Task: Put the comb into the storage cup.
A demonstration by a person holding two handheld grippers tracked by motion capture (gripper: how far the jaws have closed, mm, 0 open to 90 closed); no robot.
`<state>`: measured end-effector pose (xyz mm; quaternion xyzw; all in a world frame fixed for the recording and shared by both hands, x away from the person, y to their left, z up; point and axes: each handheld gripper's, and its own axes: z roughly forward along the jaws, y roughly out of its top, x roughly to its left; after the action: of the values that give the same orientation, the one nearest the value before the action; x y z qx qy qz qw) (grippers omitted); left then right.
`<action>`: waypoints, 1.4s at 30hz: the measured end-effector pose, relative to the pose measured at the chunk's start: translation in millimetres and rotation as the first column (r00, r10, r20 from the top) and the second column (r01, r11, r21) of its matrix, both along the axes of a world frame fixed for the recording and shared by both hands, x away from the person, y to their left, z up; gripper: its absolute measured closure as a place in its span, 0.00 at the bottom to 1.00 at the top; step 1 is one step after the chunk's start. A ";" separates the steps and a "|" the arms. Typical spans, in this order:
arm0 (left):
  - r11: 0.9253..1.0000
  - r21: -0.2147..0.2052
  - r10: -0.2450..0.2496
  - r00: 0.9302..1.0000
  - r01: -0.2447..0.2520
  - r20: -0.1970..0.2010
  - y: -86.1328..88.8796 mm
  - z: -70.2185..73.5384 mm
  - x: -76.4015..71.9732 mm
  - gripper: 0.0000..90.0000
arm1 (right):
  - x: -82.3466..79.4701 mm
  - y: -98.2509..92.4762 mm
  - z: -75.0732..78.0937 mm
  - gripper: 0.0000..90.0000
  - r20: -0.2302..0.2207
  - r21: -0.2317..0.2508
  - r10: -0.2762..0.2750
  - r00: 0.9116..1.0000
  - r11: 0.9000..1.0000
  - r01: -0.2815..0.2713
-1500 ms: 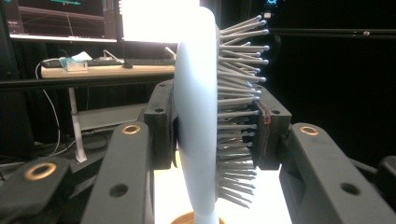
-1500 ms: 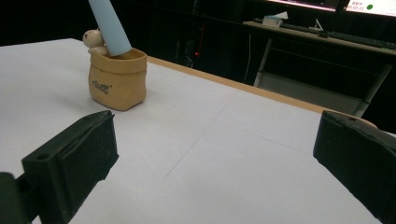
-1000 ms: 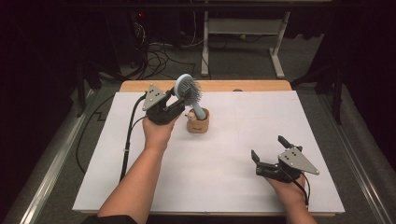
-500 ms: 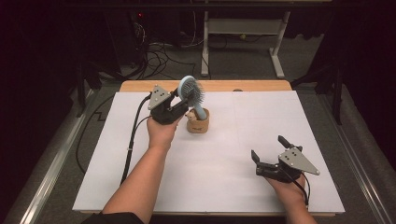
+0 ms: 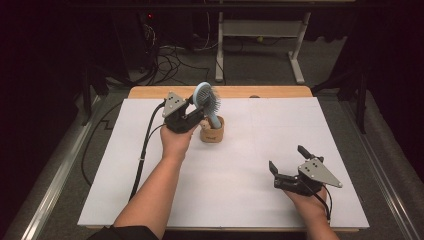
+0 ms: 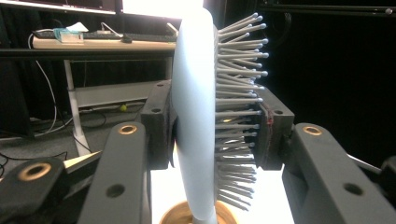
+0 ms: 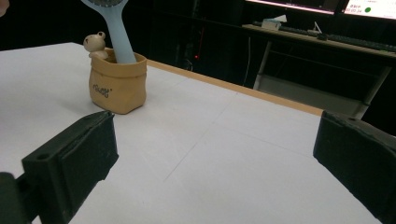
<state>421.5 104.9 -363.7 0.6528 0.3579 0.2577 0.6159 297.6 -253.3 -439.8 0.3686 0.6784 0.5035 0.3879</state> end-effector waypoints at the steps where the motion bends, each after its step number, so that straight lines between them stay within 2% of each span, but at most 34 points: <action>1: 1.000 0.001 0.001 1.000 -0.001 -0.001 0.2 -0.4 0.7 0.63 | 0.0 0.2 -0.1 0.00 -0.001 -0.001 -0.001 1.000 1.000 0.001; 23: 1.000 0.016 0.000 0.999 0.000 -0.051 -4.0 -10.7 7.6 0.62 | -0.9 -0.8 -0.2 0.00 0.001 0.012 0.001 1.000 1.000 -0.001; 28: 1.000 0.016 0.002 0.999 -0.002 -0.049 -4.9 -11.2 7.6 0.62 | -1.2 -1.3 -0.1 0.00 0.001 0.014 -0.002 1.000 1.000 0.002; 42: 1.000 0.014 0.028 0.997 -0.027 -0.069 3.1 -12.3 11.8 0.57 | -1.1 -0.9 -0.2 0.00 -0.002 0.015 0.001 1.000 1.000 -0.001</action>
<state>433.3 108.0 -376.0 0.6604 0.3863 0.2455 0.5953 296.5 -254.2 -440.0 0.3717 0.6750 0.5084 0.3843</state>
